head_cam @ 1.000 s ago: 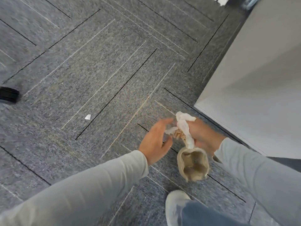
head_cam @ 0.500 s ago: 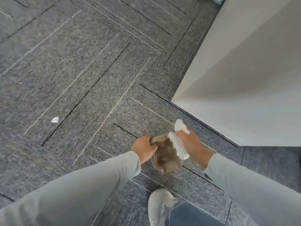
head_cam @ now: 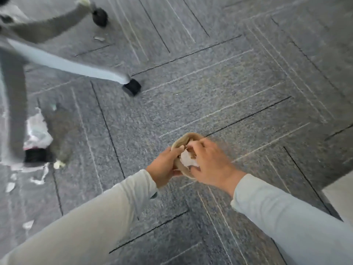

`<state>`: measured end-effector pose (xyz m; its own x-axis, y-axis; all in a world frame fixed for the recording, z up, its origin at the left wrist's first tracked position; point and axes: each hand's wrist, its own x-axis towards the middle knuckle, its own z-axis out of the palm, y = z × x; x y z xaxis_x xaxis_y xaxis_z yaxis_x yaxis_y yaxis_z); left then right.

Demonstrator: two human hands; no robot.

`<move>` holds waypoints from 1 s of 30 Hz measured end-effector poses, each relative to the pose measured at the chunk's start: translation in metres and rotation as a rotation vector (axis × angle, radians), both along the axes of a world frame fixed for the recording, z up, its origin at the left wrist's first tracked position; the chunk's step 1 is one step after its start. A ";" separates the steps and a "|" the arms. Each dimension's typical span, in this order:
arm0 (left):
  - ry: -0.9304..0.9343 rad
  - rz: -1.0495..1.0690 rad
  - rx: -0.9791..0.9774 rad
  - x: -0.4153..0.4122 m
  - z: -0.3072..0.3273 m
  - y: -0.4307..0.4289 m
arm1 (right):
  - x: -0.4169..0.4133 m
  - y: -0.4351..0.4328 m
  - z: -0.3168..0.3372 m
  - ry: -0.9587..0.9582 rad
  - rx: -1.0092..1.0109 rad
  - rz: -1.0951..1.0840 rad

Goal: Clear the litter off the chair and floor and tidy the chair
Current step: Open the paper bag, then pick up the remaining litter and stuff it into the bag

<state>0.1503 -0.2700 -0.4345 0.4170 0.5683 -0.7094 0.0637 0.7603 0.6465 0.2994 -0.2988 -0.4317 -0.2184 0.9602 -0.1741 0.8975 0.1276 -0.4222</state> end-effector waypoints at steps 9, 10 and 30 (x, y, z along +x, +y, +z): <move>0.124 0.157 0.020 -0.073 0.004 0.003 | -0.062 0.035 -0.007 0.415 -0.095 0.099; 0.124 0.173 0.017 -0.074 0.003 0.003 | -0.063 0.037 -0.009 0.415 -0.060 0.108; 0.276 0.333 -0.055 -0.083 -0.033 0.017 | -0.020 0.078 -0.077 0.093 -0.124 -0.321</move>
<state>0.0669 -0.2528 -0.4673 0.0078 0.5981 -0.8014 -0.0260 0.8013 0.5977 0.2790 -0.2204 -0.5085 0.0706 0.9552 -0.2875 0.8404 -0.2122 -0.4987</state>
